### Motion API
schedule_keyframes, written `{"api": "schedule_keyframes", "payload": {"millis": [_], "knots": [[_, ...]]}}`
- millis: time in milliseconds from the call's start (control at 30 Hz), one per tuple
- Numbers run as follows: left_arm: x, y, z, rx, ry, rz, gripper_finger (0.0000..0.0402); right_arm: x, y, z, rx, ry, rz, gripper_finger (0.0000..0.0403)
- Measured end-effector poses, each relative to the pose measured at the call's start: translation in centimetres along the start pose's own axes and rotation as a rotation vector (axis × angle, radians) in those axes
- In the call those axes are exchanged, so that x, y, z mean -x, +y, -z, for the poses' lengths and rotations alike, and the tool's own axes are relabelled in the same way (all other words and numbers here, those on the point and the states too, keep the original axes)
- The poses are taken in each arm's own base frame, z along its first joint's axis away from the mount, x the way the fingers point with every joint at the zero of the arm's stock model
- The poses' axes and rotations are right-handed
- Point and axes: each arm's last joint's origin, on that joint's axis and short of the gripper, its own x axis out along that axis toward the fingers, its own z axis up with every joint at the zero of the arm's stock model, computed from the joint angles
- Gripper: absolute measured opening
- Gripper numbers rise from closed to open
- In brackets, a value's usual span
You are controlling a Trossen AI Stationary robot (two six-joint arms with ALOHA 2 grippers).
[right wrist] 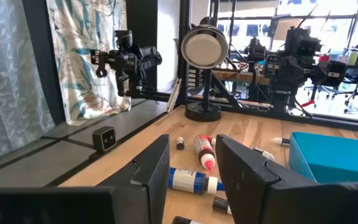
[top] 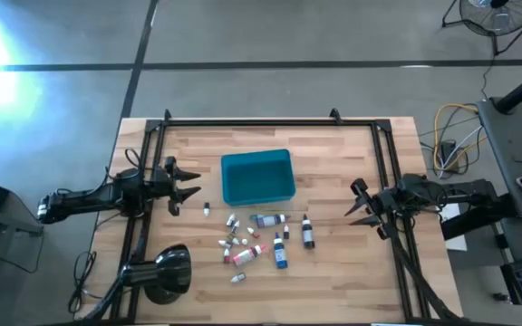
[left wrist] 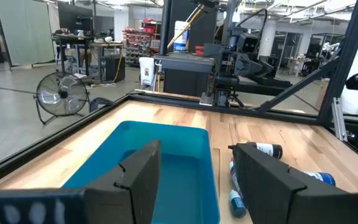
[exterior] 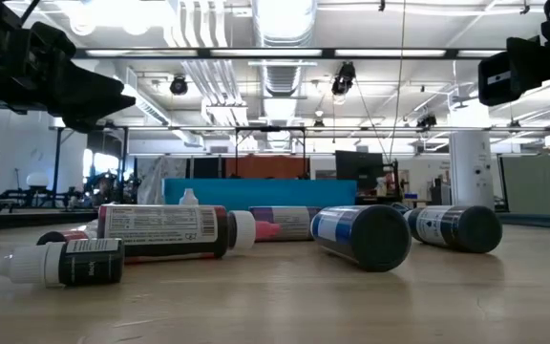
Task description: Pick & Place food coloring
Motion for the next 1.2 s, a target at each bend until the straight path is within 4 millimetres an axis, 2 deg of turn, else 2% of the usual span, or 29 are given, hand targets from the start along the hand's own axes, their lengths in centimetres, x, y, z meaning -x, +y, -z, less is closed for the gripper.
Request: {"api": "schedule_keyframes", "payload": {"millis": [300, 333, 433, 467, 667, 800, 933, 1000, 1100, 1200], "knots": [[0.0, 0.0, 0.0, 0.0, 0.0, 0.0, 0.0179, 0.0, 0.0, 0.0, -0.009, -0.002, 0.0, 0.0134], [0.0, 0.0, 0.0, 0.0, 0.0, 0.0, 0.0179, 0.0, 0.0, -0.1, -0.076, -0.006, -0.009, 0.0134], [0.0, 0.0, 0.0, 0.0, 0.0, 0.0, 0.0179, 0.0, 0.2, -0.5, -0.51, -0.03, -0.064, 0.0129], [0.0, 0.0, 0.0, 0.0, 0.0, 0.0, 0.0179, 0.0, 0.1, -0.6, -0.585, -0.047, -0.057, 0.0127], [0.0, 0.0, 0.0, 0.0, -0.001, 0.0, 0.0179, -0.7, -0.3, -1.5, -0.648, -0.11, 0.002, 0.0125], [0.0, 0.0, 0.0, 0.0, -0.001, 0.0, 0.0179, -2.1, -1.1, -0.6, -0.883, 0.116, 0.218, 0.0122], [0.0, 0.0, 0.0, -0.012, -0.001, 0.0, 0.0179, -4.0, -1.8, -0.4, -1.009, 0.486, 0.389, 0.0122], [0.0, 0.0, 0.0, -0.019, -0.002, 0.0, 0.0179, -5.4, -2.2, -0.5, -1.098, 0.634, 0.421, 0.0121], [0.0, 0.0, -0.2, 0.029, -0.017, -0.005, 0.0179, -8.0, -3.0, -1.0, -1.315, 0.692, 0.508, 0.0118], [0.0, 0.0, -0.2, 0.281, -0.025, 0.0, 0.0179, -10.9, -4.1, -1.0, -1.421, 0.697, 0.603, 0.0118]]}}
